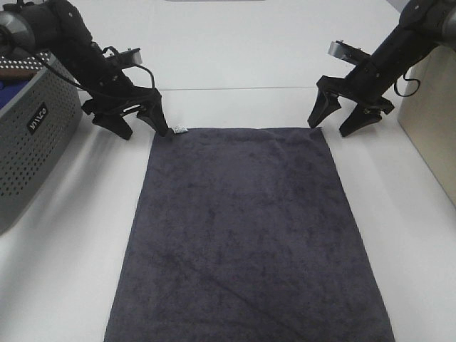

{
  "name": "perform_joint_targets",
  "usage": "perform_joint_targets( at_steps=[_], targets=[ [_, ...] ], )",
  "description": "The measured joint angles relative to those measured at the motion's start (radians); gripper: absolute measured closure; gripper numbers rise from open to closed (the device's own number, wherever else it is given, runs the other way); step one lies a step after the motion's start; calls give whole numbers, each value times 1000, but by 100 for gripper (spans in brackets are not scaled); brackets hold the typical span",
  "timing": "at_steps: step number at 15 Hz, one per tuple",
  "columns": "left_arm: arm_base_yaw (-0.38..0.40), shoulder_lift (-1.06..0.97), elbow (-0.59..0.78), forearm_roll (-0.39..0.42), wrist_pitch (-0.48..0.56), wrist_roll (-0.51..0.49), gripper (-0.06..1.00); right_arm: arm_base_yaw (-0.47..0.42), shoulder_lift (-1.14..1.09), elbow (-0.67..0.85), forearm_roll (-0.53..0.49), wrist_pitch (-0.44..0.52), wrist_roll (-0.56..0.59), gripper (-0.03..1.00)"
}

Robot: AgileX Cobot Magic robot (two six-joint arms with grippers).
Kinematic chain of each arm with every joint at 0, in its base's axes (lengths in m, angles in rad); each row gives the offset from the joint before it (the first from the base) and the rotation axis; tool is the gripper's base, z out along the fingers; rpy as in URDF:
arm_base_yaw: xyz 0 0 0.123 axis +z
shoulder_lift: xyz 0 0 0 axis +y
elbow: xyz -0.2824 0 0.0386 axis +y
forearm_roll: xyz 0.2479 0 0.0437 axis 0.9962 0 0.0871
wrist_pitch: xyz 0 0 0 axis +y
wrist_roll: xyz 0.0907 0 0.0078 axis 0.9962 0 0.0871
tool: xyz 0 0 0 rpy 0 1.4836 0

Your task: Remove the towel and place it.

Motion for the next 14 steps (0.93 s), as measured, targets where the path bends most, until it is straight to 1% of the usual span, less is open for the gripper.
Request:
perform_joint_targets(
  at_steps=[2,6,11,14],
  targets=[
    [0,8,-4,-2,-7,8,12,-7,27,-30,18,-1,2,20],
    [0,15,-9,-9,-18,11,12,-9,42,-39,49,0,3,20],
    [0,15,-9,-9,-18,11,12,-9,43,-42,34,0,3,20],
    [0,17,-9,-10,-26,-38,13,-9,43,-44,27,1,4,20]
  ],
)
